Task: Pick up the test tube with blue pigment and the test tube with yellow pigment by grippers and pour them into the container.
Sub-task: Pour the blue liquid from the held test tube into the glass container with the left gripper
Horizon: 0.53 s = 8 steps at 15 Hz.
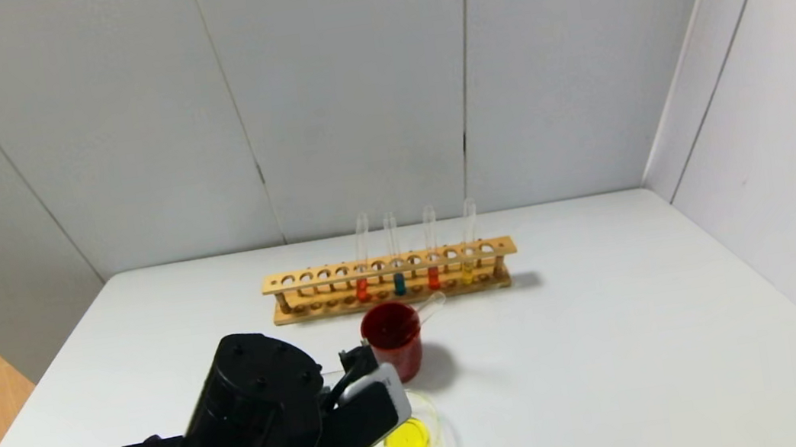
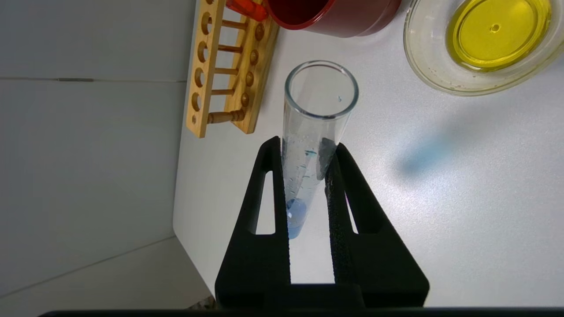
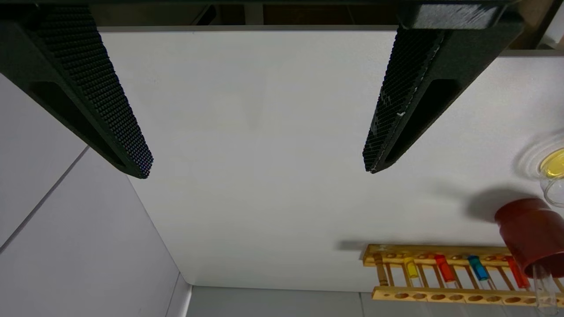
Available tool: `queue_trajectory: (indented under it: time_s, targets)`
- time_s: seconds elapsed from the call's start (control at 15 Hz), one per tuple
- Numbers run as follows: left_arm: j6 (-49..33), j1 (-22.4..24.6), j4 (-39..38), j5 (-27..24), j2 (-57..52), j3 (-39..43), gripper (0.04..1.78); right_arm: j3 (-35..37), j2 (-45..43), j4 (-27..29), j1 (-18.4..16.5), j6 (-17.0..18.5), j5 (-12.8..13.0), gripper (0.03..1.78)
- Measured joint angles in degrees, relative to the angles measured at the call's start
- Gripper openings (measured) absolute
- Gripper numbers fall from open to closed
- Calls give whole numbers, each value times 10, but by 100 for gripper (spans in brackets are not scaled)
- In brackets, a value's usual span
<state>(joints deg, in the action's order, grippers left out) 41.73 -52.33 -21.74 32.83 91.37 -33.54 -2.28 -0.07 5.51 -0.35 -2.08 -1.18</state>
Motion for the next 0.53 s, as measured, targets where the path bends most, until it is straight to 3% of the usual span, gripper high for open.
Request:
queue_trajectory:
  time_s: [0.53]
  targets:
    - [37, 0, 1, 4, 28, -5, 30, 0, 0, 0, 0, 0, 0, 174]
